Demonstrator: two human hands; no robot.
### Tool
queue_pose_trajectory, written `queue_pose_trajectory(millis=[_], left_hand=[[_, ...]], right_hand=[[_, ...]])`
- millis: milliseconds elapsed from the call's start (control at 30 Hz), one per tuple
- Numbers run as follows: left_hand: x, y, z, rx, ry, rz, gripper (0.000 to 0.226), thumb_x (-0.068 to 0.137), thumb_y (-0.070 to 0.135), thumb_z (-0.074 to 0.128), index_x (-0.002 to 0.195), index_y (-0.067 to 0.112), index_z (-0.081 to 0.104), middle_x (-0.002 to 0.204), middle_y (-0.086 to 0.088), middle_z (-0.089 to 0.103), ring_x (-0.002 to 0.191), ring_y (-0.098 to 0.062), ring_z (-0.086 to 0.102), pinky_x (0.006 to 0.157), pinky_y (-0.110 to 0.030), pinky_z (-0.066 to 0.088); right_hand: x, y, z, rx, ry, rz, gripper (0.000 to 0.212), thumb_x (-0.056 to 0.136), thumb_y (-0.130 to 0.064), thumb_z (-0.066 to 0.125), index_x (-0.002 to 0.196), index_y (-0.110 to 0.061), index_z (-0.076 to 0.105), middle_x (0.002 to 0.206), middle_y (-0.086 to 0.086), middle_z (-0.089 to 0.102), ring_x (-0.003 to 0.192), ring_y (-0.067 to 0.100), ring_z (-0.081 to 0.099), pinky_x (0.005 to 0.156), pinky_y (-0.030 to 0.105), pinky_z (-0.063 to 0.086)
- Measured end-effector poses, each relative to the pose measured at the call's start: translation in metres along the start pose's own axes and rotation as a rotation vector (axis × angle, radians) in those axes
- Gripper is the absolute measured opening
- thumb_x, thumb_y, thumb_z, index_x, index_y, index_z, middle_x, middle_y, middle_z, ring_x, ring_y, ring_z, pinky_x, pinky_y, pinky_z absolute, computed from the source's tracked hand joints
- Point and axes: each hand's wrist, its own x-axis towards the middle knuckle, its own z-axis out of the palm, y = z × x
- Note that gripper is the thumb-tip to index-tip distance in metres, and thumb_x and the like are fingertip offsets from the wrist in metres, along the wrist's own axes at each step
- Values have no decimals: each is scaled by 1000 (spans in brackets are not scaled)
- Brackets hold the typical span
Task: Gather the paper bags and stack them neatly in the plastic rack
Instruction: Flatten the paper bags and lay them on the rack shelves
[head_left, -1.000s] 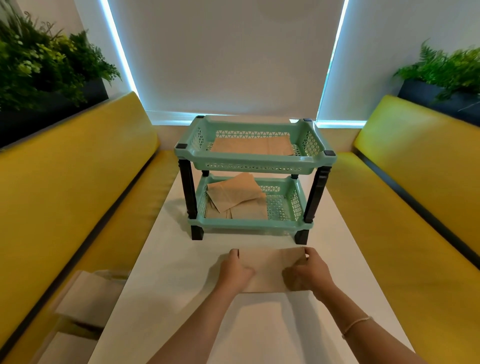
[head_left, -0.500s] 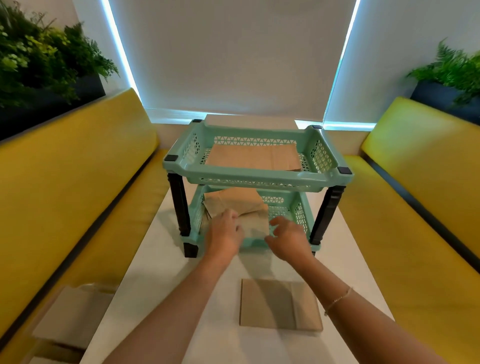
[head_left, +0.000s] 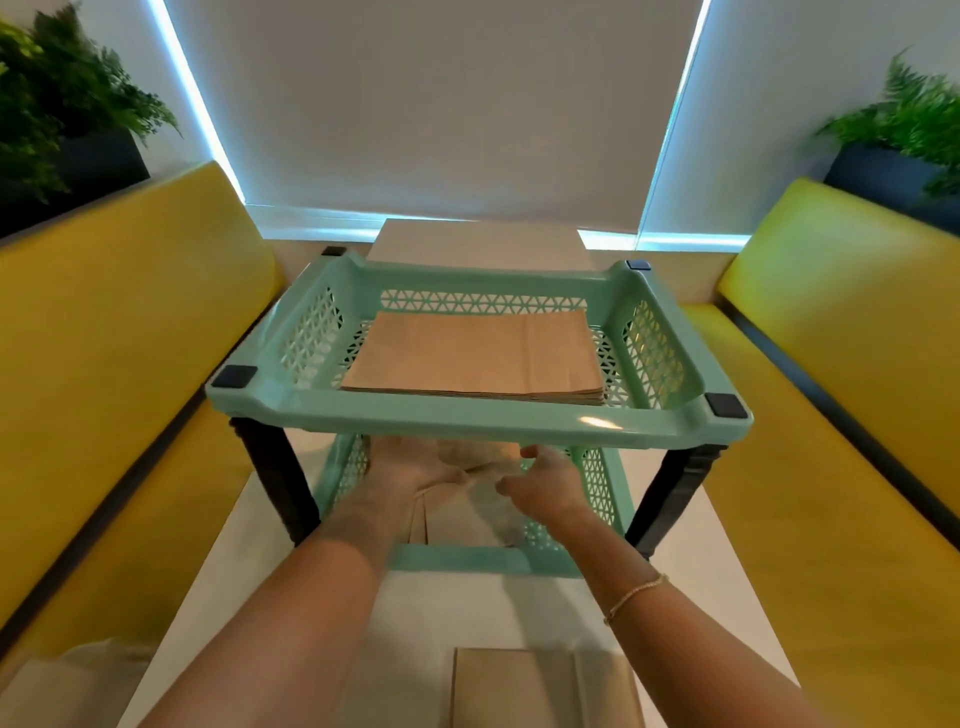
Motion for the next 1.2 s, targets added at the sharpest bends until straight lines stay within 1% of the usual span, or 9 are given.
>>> queue_pose_trajectory(millis=[200,367,467,600,767,900,1000,1067,1200], left_hand=[[6,-2,4,34,-34,-43,94,70,60,68,145,22,27,150,-7,30,137,-32,27,113,-46,22],[-2,1,-3,-211,124,-108,49,87,28,62,131,13,45,132,-11,47,124,-29,42,106,-35,33],[-12,8,-12,-297,157,-212,16,92,7,49,107,8,51,106,-13,52,114,-30,51,87,-29,38],[-24,13,-30,-491,108,-271,25,92,12,55,116,3,56,114,-10,57,109,-24,54,84,-27,42],[-44,8,-43,-1129,61,-252,31,81,11,72,102,15,49,105,-2,52,95,-14,49,78,-25,42],[-61,19,-42,-1198,30,-301,27,77,-1,72,101,6,64,112,-13,64,104,-27,60,95,-36,47],[-75,16,-32,-1219,-81,-352,16,78,1,72,88,8,62,108,-17,66,93,-29,64,86,-43,53],[-81,12,-25,-1199,-102,-320,22,77,2,73,96,6,62,101,-15,68,86,-28,64,76,-40,55],[-93,5,-20,-1111,-44,-233,26,81,4,70,106,7,62,100,-8,67,92,-23,64,83,-35,53]], right_hand=[[3,9,9,-3,14,23,44,85,-15,64,125,-10,49,123,11,56,107,25,59,93,35,50],[0,8,14,-16,-17,58,50,83,-14,66,129,-11,47,123,11,56,111,25,56,96,39,49],[-2,8,14,-10,-16,68,51,83,-15,66,130,-11,47,125,10,55,112,24,56,97,38,48],[-5,7,14,81,-20,105,51,84,-16,67,130,-11,47,126,10,55,111,25,56,94,39,50],[-16,-1,4,435,-45,199,46,92,-36,55,125,-4,52,98,10,59,80,21,58,69,29,53],[-23,-2,-2,731,-46,306,49,94,-43,47,118,0,48,97,20,59,91,34,61,79,41,55],[-33,-4,-4,896,-42,314,27,98,-26,47,110,-2,48,102,21,58,101,38,58,89,49,51],[-39,-6,-5,860,-9,294,21,98,-17,45,111,-2,48,98,18,55,100,37,55,86,47,50],[-45,-1,-7,710,65,237,15,99,-20,44,105,-6,46,93,11,50,87,28,51,76,40,48]])
